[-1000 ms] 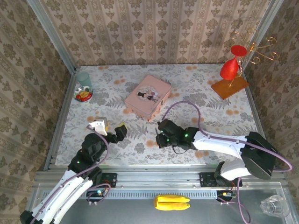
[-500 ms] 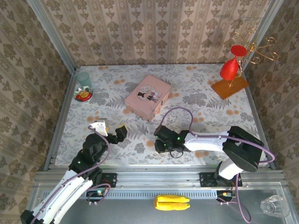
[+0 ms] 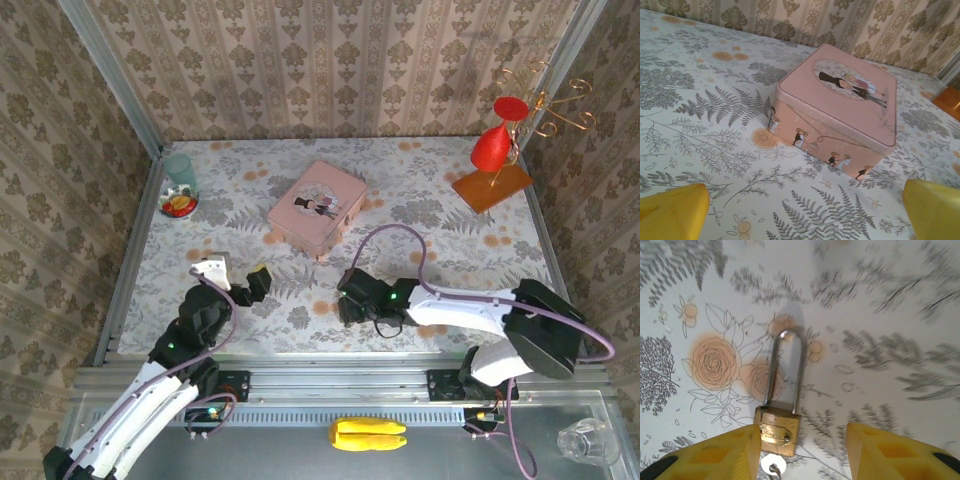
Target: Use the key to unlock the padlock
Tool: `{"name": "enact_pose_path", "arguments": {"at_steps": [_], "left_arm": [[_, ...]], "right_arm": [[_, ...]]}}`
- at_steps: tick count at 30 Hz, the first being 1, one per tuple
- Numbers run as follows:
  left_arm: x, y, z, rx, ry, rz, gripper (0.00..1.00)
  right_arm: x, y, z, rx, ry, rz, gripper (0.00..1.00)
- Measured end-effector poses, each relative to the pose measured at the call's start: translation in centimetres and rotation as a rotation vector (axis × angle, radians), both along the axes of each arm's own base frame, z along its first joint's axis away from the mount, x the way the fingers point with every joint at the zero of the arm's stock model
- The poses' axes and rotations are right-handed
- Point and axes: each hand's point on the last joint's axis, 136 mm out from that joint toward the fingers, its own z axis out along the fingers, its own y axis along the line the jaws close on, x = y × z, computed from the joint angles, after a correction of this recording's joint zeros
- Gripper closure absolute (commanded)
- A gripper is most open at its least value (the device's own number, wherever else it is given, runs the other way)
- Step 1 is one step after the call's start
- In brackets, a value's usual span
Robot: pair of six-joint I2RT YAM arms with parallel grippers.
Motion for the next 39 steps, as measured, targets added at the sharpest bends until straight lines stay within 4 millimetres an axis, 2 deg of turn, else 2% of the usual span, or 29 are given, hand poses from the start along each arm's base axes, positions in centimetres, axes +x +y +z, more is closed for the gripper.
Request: {"name": "enact_pose_path", "arguments": {"at_steps": [2,4,10,14,17,21,25,27,32,33,39], "left_arm": [[0.4,0.3,-0.2,0.006,0.008,0.024,0.0],[0.9,0.6,-0.3,0.007,0.012,0.045,0.0],[3.1,1.4,-0.1,0.053,0.042,0.134,0.0],[6.2,4.4,1.7,0.101,0.053,0.325,0.0],[8.3,5.7,3.2,0.134,0.035,0.397,0.0],[10.2,5.9,4.8,0.216,0.018,0.426,0.0],[10.9,6.6,5.5,0.307,-0.036,0.459,0.0],[10.7,7.3,4.6,0.367,-0.062,0.482,0.0],[10.8,9.8,0.7,0.543,-0.007,0.519,0.0],[11.0,10.1,0.3,0.572,0.001,0.522,0.0],[12.2,11.8,-1.1,0.621,0.012,0.551,0.0]], "right_arm": [[0.6,-0.8,1.8,-0.013,-0.07,0.01,0.5],[1.4,-1.8,4.0,-0.036,-0.155,0.022,0.45],[4.3,-5.4,11.6,-0.122,-0.467,0.002,0.21],[6.3,-8.0,15.8,-0.18,-0.656,-0.082,0.19],[7.5,-9.6,17.6,-0.214,-0.744,-0.138,0.19],[8.4,-11.8,18.2,-0.272,-0.788,-0.195,0.19],[8.7,-14.2,17.7,-0.323,-0.787,-0.25,0.16],[8.5,-15.5,17.1,-0.348,-0.784,-0.281,0.15],[7.7,-17.8,15.0,-0.394,-0.773,-0.32,0.11],[7.5,-18.1,14.6,-0.401,-0.775,-0.319,0.0],[7.1,-19.4,13.4,-0.414,-0.795,-0.339,0.0]]}}
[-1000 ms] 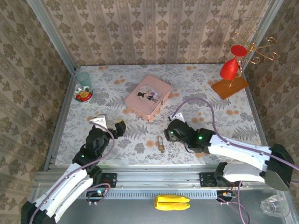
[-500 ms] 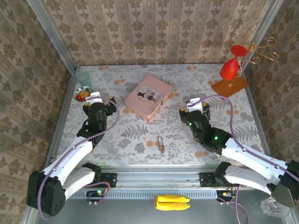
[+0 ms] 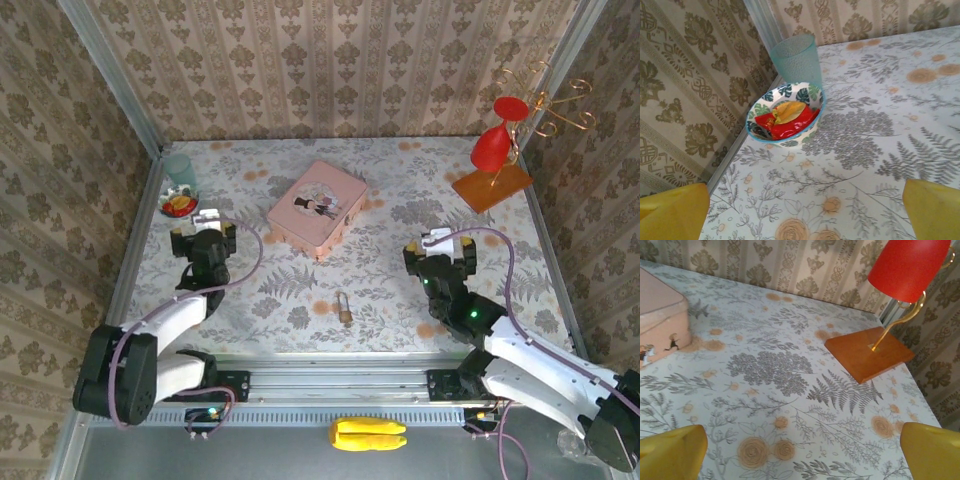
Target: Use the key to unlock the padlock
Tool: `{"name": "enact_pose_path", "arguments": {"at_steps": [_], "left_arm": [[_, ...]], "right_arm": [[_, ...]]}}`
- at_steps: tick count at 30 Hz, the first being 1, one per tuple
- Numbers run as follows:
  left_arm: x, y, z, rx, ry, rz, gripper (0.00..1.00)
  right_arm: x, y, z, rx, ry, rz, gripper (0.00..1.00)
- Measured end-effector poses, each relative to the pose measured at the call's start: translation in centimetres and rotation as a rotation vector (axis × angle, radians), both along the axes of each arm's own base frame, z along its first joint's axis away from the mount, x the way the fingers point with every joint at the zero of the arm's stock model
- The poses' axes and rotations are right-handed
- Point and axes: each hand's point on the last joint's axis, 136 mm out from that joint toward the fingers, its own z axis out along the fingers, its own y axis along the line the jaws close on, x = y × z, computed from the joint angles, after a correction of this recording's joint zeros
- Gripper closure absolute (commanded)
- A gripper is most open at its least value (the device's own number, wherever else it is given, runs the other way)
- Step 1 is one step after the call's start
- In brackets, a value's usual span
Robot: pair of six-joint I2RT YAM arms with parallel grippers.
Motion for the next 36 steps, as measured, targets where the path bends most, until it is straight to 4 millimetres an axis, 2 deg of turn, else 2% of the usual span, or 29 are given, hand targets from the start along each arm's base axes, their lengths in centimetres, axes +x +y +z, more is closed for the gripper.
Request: {"name": "enact_pose_path", "arguments": {"at_steps": [5,9,12,17,21,28,36], "left_arm": [[0.6,1.2,-2.9,-0.005,0.003,0.001,0.0],[1.0,1.0,-5.8,-0.009,0.026,-0.056,0.0],[1.4,0.9,-7.0,-0.024,0.03,-0.093,0.0],[3.0,0.9,-6.3,-0.049,0.011,-0.119,0.0],[4.2,1.6,-4.9,-0.079,-0.032,-0.114,0.0],[4.1,1.4,-5.6,-0.101,-0.004,-0.127,0.0],[4.0,1.5,-5.9,-0.106,0.009,-0.129,0.0]], "right_arm": [[0.6,-0.3,-0.5,0.0,0.003,-0.018,0.0],[1.2,-0.4,-1.1,-0.002,0.016,-0.022,0.0],[1.5,-0.6,-1.4,0.0,0.019,-0.024,0.0],[2.1,-0.8,-1.3,0.012,0.01,-0.029,0.0],[2.7,-1.5,-1.4,0.031,-0.002,-0.043,0.0],[4.7,-4.8,-4.5,0.064,0.017,-0.115,0.0],[7.4,-4.8,-6.1,0.098,-0.019,-0.073,0.0]]}}
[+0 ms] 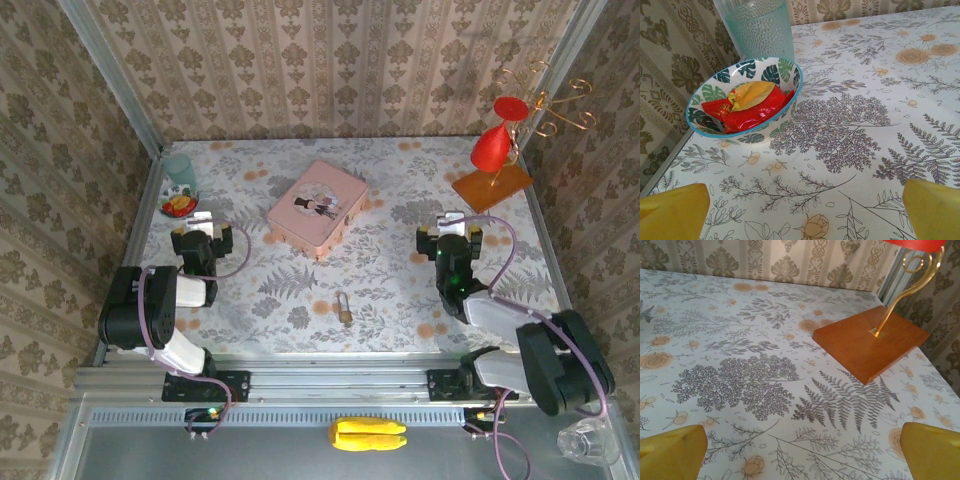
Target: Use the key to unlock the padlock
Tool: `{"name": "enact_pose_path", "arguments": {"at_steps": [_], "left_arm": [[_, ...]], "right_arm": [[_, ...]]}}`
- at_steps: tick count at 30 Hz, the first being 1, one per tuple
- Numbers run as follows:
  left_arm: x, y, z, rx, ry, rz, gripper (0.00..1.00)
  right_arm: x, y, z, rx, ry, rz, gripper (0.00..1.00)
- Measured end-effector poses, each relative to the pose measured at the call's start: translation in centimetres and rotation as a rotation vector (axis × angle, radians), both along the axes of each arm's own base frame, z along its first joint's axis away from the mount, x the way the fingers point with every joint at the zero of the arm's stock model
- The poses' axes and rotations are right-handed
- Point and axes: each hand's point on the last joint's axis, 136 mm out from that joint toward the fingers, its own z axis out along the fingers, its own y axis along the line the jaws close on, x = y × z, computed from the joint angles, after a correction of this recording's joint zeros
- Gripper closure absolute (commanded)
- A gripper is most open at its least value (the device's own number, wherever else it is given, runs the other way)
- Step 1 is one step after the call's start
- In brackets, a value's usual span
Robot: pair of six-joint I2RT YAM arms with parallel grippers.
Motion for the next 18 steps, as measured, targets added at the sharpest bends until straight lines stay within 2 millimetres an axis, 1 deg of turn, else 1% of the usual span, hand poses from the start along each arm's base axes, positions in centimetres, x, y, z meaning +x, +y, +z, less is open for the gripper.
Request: {"name": "enact_pose_path", "arguments": {"at_steps": [3,6,9,12,16,18], "left_arm": [[0.0,0.0,0.0,-0.001,0.0,-0.001,0.0],[0.0,0.0,0.0,-0.001,0.0,-0.002,0.0],[0.0,-0.1,0.0,-0.001,0.0,-0.003,0.0],[0.0,-0.1,0.0,-0.001,0.0,-0.003,0.0],[0.0,-0.1,0.0,-0.001,0.0,-0.003,0.0],[0.0,-0.1,0.0,-0.001,0.0,-0.003,0.0]], "right_arm": [[0.5,0.2,-1.1,-0.006,0.005,0.025,0.0],[1.2,0.7,-1.3,-0.017,-0.008,0.068,0.0],[1.9,0.8,-1.6,-0.013,-0.03,0.085,0.0],[1.8,0.3,-2.3,-0.002,-0.028,0.086,0.0],[2.1,-0.8,-2.0,0.034,-0.052,0.078,0.0],[2.4,-1.2,-2.3,0.052,-0.057,0.075,0.0]]}}
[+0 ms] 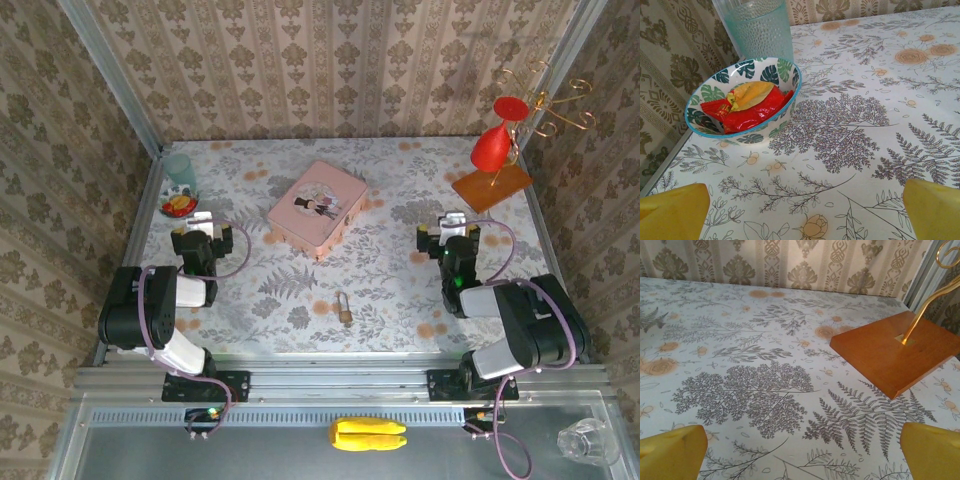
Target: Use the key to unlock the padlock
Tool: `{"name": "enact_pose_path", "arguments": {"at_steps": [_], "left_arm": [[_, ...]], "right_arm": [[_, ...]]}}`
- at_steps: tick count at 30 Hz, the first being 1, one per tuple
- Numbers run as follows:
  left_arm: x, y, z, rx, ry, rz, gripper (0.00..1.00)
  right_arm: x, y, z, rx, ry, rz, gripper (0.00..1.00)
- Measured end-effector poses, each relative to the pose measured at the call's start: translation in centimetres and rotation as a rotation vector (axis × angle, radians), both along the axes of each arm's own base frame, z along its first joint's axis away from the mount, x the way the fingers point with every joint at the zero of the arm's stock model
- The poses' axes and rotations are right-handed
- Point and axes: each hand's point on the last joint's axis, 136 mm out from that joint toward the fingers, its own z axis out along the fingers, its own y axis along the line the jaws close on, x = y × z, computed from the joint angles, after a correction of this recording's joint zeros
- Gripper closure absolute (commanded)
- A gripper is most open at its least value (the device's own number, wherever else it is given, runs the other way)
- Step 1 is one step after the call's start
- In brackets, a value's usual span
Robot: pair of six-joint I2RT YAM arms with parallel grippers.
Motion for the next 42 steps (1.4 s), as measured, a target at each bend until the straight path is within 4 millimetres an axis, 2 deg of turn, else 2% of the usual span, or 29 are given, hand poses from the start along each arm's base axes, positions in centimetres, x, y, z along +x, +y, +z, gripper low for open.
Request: {"name": "enact_pose_path", "arguments": {"at_steps": [3,9,27,42], "left_arm": [[0.0,0.0,0.0,0.0,0.0,0.0,0.0],[0.0,0.0,0.0,0.0,0.0,0.0,0.0],[0.0,0.0,0.0,0.0,0.0,0.0,0.0],[0.0,0.0,0.0,0.0,0.0,0.0,0.0]], "right_arm": [[0.4,-0.2,-1.4,0.016,0.05,-0.003,0.0],[1.4,-0.5,-0.5,0.05,0.031,-0.017,0.0],[1.2,-0.9,-1.4,0.066,0.072,-0.02,0.0],[1.2,-0.8,-1.4,0.078,0.071,-0.019,0.0]]}}
